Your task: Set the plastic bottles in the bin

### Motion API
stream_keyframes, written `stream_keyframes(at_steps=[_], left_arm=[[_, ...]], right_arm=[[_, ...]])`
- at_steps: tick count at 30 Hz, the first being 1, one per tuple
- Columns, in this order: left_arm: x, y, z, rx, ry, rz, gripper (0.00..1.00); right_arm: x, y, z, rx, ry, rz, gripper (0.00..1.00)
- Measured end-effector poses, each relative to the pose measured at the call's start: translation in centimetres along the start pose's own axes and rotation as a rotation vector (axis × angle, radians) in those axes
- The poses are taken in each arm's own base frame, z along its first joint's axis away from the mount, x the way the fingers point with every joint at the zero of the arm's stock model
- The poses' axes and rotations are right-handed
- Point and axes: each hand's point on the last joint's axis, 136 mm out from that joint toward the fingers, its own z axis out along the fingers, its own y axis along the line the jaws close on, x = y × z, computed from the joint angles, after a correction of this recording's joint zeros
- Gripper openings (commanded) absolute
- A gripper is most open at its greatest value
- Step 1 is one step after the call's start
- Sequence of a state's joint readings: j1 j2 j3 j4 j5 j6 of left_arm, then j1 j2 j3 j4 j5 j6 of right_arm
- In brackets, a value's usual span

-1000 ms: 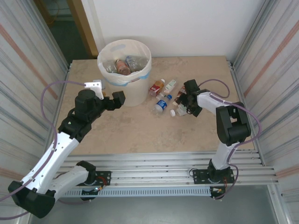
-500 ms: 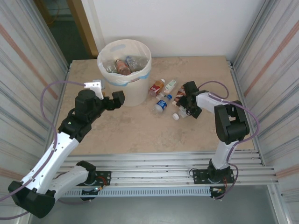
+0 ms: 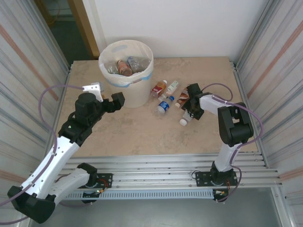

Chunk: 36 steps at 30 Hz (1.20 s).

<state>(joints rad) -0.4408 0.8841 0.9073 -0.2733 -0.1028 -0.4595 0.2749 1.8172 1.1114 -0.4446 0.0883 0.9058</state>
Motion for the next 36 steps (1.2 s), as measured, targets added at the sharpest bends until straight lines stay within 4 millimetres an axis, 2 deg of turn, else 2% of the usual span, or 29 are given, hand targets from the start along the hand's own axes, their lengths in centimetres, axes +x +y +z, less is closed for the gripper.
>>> stream_keyframes(at_steps=[5, 9, 17, 20, 25, 30, 36], left_arm=[[0.1, 0.1, 0.0, -0.003, -0.002, -0.02, 0.98], [0.0, -0.2, 0.0, 0.012, -0.007, -0.026, 0.98], [0.7, -2.1, -0.1, 0.121, 0.023, -0.029, 0.94], [1.8, -4.1, -0.2, 0.195, 0.046, -0.015, 0.92], [4.3, -8.8, 0.2, 0.34, 0.092, 0.018, 0.85], [7.6, -12.7, 2.3, 0.427, 0.15, 0.033, 0.83], [11.3, -15.9, 4.8, 0.486, 0.232, 0.057, 0.82]], right_arm=[[0.2, -0.1, -0.3, -0.012, 0.001, 0.0, 0.61], [0.5, -0.4, -1.5, -0.025, -0.001, -0.004, 0.57], [-1.3, 1.4, -7.7, -0.165, -0.106, -0.023, 0.55], [-1.3, 2.5, -10.1, -0.227, -0.13, -0.048, 0.55], [-1.2, 5.4, -13.8, -0.341, -0.162, -0.09, 0.53], [-0.8, 8.5, -17.1, -0.458, -0.172, -0.127, 0.52], [-0.4, 12.5, -21.3, -0.604, -0.189, -0.175, 0.52]])
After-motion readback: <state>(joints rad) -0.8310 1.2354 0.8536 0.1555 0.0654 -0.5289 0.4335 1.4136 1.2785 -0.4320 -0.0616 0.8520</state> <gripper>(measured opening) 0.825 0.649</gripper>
